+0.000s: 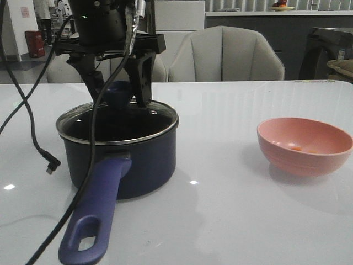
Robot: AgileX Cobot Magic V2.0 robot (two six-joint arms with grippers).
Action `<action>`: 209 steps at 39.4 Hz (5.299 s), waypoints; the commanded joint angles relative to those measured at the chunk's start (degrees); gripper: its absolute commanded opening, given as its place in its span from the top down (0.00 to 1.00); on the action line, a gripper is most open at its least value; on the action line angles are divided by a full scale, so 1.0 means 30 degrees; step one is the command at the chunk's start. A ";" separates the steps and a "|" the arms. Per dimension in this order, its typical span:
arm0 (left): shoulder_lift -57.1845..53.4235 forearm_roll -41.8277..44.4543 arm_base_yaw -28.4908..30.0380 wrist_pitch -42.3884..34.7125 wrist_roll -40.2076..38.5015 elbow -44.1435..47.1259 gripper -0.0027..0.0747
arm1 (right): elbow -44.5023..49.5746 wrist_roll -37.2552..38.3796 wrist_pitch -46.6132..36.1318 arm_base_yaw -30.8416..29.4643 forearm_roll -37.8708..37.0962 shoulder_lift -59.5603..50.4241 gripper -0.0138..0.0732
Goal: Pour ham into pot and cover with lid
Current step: 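Lower the left gripper onto the purple knob of the glass lid, then grip the knob and lift the glass lid off the saucepan, then move the lid beside the saucepan and set it on the table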
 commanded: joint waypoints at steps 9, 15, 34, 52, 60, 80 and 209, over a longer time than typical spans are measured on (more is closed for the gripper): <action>-0.0686 -0.0390 -0.0072 0.0225 -0.0229 -0.0328 0.69 | 0.0211 0.0020 -0.1430 0.0014 -0.0184 -0.0351 0.66; -0.0686 -0.0390 -0.0072 0.0267 -0.0229 -0.0686 0.69 | 0.0211 0.0020 -0.1430 0.0014 -0.0184 -0.0351 0.66; -0.0686 0.0263 -0.0072 0.1051 -0.0229 -0.3000 0.69 | 0.0211 0.0020 -0.1430 0.0014 -0.0184 -0.0351 0.66; -0.0686 0.1051 0.0129 0.1295 -0.0122 -0.3000 0.69 | 0.0211 0.0020 -0.1430 0.0014 -0.0184 -0.0351 0.66; -0.0808 0.1046 0.0487 0.0905 -0.0036 -0.3000 0.69 | 0.0211 0.0020 -0.1430 0.0014 -0.0184 -0.0351 0.66; -0.3308 0.0460 0.4916 0.1219 0.0968 -0.2083 0.69 | 0.0211 0.0020 -0.1430 0.0014 -0.0184 -0.0351 0.66; -0.5051 0.0238 0.9346 -0.3398 0.2991 0.8902 0.14 | 0.0211 0.0020 -0.1430 -0.0010 -0.0184 -0.0351 0.66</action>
